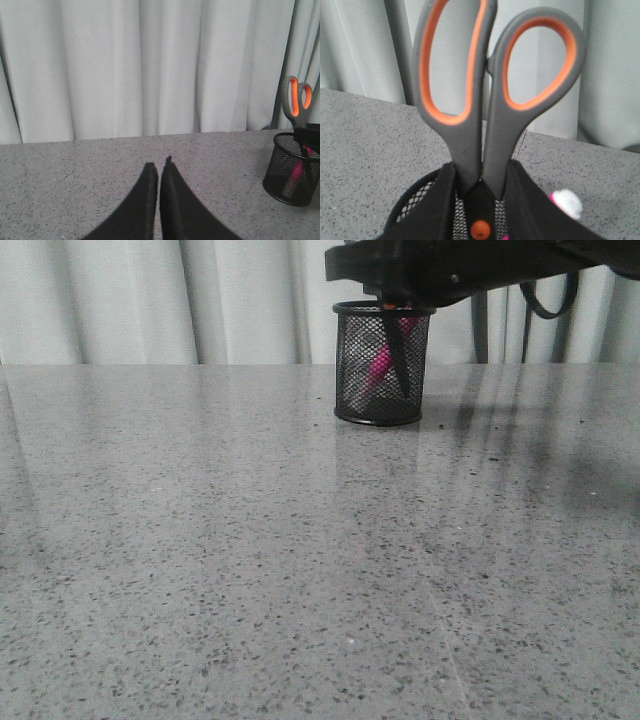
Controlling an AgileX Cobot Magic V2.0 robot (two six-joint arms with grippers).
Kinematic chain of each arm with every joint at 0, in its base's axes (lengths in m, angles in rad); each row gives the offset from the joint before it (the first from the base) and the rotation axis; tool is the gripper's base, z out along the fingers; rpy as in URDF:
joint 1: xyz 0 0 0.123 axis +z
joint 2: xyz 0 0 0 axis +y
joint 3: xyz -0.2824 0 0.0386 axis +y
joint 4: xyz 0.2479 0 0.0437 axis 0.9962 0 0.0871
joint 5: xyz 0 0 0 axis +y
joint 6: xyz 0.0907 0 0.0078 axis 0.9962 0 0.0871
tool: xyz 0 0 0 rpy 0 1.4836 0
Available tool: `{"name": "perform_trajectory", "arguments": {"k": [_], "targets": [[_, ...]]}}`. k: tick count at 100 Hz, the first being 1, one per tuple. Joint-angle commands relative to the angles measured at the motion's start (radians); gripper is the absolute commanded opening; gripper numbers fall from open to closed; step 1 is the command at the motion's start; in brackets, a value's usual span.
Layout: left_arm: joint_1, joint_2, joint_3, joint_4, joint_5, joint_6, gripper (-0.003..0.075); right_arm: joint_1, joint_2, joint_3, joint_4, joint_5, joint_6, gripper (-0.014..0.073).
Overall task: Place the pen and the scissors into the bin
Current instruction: 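Move the scissors over the mesh cup and lower them in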
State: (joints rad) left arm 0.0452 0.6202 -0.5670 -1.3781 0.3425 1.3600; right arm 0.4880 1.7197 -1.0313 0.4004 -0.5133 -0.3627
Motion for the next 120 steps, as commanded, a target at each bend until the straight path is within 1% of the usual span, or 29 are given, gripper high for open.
{"name": "perform_trajectory", "arguments": {"k": [1, 30, 47, 61, 80, 92, 108, 120], "targets": [[0.002, -0.004, -0.029, -0.035, -0.013, -0.001, -0.0019, 0.000, -0.042, -0.024, -0.007, -0.090, 0.002, -0.0076], [0.002, -0.004, -0.029, -0.035, -0.013, -0.001, -0.0019, 0.000, -0.031, -0.024, -0.007, -0.089, 0.002, -0.0076], [0.002, -0.004, -0.029, -0.037, -0.013, -0.001, -0.0019, 0.000, -0.025, -0.024, -0.007, -0.047, 0.002, -0.0066], [0.002, -0.004, -0.029, -0.037, -0.013, -0.001, -0.0019, 0.000, -0.025, -0.024, -0.007, -0.045, 0.002, -0.0004], [0.002, -0.004, -0.029, -0.037, -0.013, -0.001, -0.0019, 0.000, -0.025, -0.024, -0.007, -0.045, 0.002, 0.0139], [0.002, -0.004, -0.029, -0.037, -0.013, -0.001, -0.0019, 0.000, -0.025, -0.024, -0.007, -0.047, 0.002, 0.0204], [0.002, -0.004, -0.029, -0.037, -0.013, -0.001, -0.0019, 0.000, -0.027, -0.024, -0.007, -0.058, 0.002, 0.0248], [0.002, -0.004, -0.029, -0.037, -0.013, -0.001, -0.0019, 0.000, -0.027, -0.024, -0.007, -0.062, 0.002, 0.0249]]}}
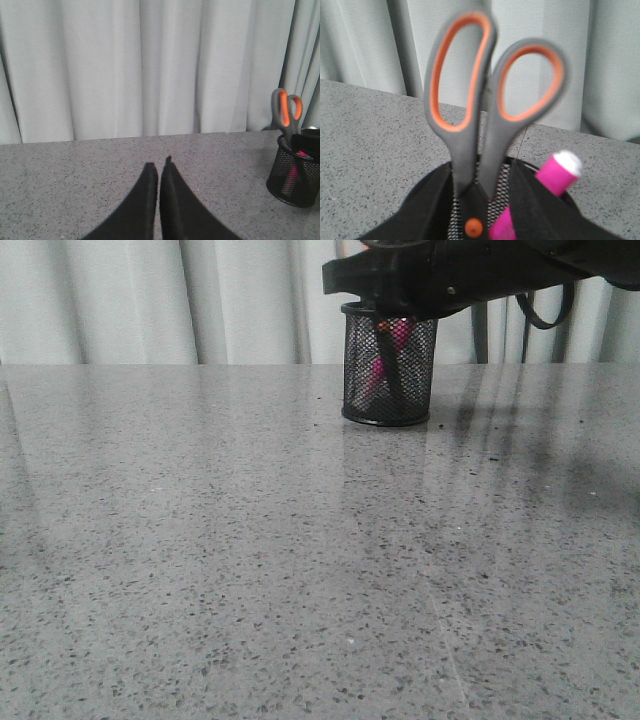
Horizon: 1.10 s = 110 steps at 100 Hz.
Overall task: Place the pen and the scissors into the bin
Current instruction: 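Move the scissors over the mesh cup and lower them in, then open the right gripper and raise it away from the cup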
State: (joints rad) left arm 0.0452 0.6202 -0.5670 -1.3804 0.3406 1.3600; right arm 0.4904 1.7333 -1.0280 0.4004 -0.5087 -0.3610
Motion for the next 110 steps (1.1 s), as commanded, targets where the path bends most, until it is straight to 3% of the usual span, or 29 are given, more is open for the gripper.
{"name": "perform_trajectory", "arguments": {"k": [1, 39, 61, 78, 88, 110], "targets": [[0.002, -0.004, -0.029, -0.035, -0.011, -0.001, -0.0019, -0.002, -0.040, -0.027, -0.007, -0.067, 0.000, 0.0249], [0.002, -0.004, -0.029, -0.035, -0.011, -0.001, -0.0019, -0.002, -0.091, -0.027, -0.007, -0.133, 0.000, 0.0204], [0.002, -0.004, -0.029, -0.031, -0.011, -0.001, -0.0019, -0.002, -0.217, -0.027, -0.007, -0.125, -0.011, 0.0085], [0.002, -0.004, -0.029, -0.020, -0.015, -0.001, -0.0019, -0.007, -0.347, -0.023, -0.007, -0.081, -0.139, -0.0069], [0.002, -0.004, -0.029, 0.017, -0.015, -0.001, -0.0019, -0.013, -0.434, 0.015, -0.007, -0.046, -0.205, -0.0076], [0.002, -0.009, -0.026, 0.040, -0.015, -0.001, -0.0019, -0.087, -0.671, 0.236, -0.007, -0.043, -0.208, -0.0076]]}}
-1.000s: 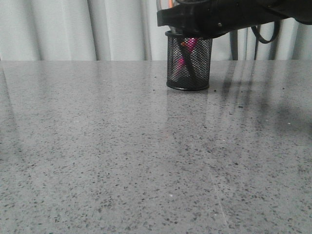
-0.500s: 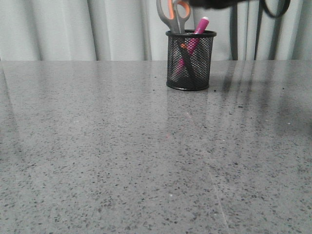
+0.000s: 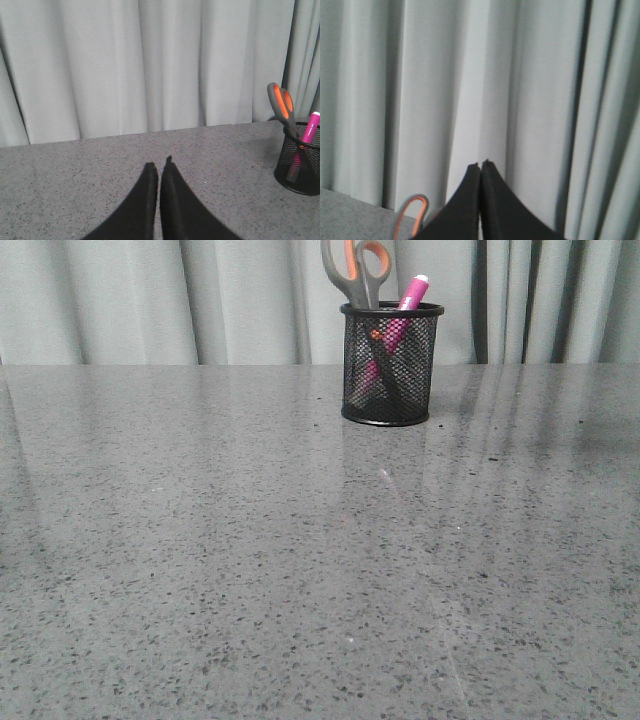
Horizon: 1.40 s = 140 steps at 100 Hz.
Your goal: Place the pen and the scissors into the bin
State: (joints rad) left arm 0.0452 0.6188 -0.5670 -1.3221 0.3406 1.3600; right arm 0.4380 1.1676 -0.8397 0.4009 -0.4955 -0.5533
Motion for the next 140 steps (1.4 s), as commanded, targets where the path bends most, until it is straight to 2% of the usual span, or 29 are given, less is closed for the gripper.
{"name": "perform_trajectory", "arguments": {"k": [1, 14, 28, 62, 75, 87, 140], "targets": [[0.002, -0.007, -0.024, -0.019, -0.015, -0.001, -0.0019, -0.038, -0.113, 0.056, -0.008, -0.057, -0.015, -0.0076], [0.002, -0.030, 0.014, -0.020, -0.031, -0.001, -0.0019, -0.088, -0.285, 0.230, -0.008, -0.055, -0.015, -0.0076], [0.002, -0.098, 0.080, -0.020, -0.068, 0.006, -0.0019, -0.094, -0.449, 0.387, -0.001, -0.046, -0.015, -0.0076], [0.002, -0.419, 0.320, -0.100, -0.197, 0.008, -0.0019, -0.094, -0.816, 0.676, 0.018, 0.003, -0.015, -0.0076], [0.002, -0.516, 0.391, -0.134, -0.212, 0.008, -0.0019, -0.094, -0.900, 0.720, 0.096, 0.030, -0.015, -0.0076], [0.002, -0.582, 0.417, -0.164, -0.212, 0.008, -0.0019, -0.094, -0.945, 0.741, 0.106, 0.043, -0.015, -0.0076], [0.002, -0.591, 0.420, -0.165, -0.209, 0.008, -0.0019, -0.094, -0.950, 0.749, 0.106, 0.050, -0.015, -0.0076]]}}
